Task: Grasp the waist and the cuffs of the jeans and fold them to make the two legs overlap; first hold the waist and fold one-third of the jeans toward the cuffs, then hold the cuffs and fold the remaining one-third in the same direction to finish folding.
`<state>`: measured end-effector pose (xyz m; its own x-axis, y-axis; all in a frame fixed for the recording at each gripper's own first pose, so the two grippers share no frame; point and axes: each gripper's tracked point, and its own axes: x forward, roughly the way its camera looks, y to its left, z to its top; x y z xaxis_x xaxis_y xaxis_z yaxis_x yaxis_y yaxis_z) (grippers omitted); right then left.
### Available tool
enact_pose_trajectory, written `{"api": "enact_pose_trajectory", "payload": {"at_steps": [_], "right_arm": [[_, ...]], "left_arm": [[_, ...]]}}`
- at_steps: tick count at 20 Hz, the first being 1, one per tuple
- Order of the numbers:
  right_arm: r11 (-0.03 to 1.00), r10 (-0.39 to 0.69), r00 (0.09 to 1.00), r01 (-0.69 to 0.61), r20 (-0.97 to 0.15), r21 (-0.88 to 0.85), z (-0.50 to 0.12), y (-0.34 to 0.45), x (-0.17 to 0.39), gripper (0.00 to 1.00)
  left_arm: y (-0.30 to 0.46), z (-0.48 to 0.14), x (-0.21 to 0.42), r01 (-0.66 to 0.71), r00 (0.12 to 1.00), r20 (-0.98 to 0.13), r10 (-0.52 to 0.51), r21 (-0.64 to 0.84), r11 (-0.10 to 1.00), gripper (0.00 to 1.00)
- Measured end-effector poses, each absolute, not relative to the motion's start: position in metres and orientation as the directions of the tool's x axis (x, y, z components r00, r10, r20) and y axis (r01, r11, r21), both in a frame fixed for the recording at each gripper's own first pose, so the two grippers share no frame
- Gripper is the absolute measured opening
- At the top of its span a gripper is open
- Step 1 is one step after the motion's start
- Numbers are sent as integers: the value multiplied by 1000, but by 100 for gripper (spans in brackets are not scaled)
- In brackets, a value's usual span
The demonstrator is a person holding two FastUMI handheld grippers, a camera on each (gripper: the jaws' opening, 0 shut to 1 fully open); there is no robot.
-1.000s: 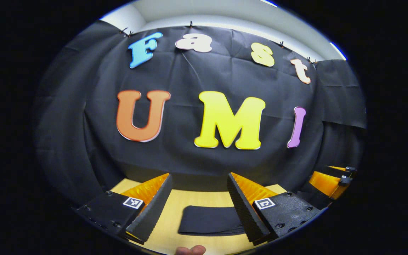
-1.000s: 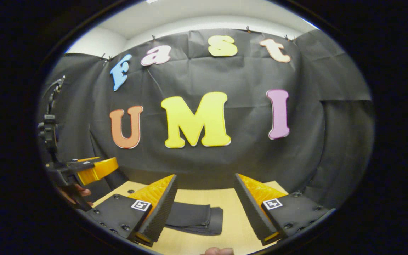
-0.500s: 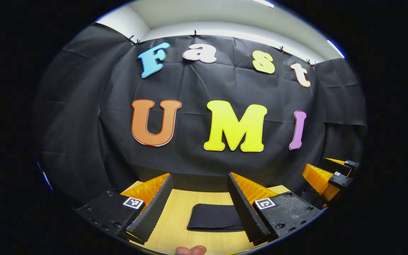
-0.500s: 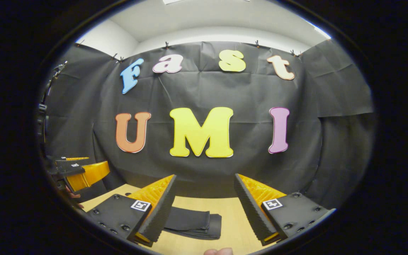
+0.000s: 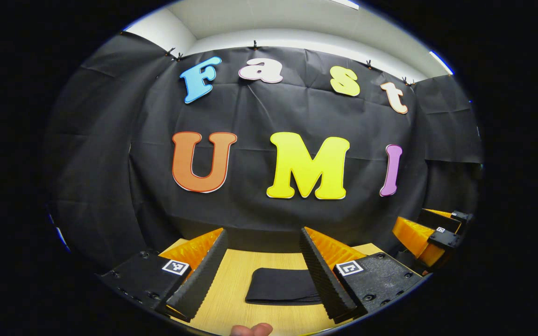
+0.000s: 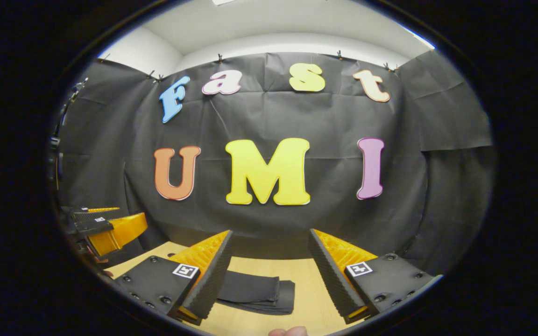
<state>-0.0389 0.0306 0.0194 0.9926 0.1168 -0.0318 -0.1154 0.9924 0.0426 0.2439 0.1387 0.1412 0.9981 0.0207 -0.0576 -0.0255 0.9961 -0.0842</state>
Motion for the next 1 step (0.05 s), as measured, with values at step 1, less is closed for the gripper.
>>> {"api": "enact_pose_trajectory", "payload": {"at_steps": [1], "right_arm": [[993, 108, 994, -107, -30, 41, 19, 30, -39, 94]], "left_arm": [[137, 139, 243, -26, 998, -57, 22, -82, 996, 98]]}}
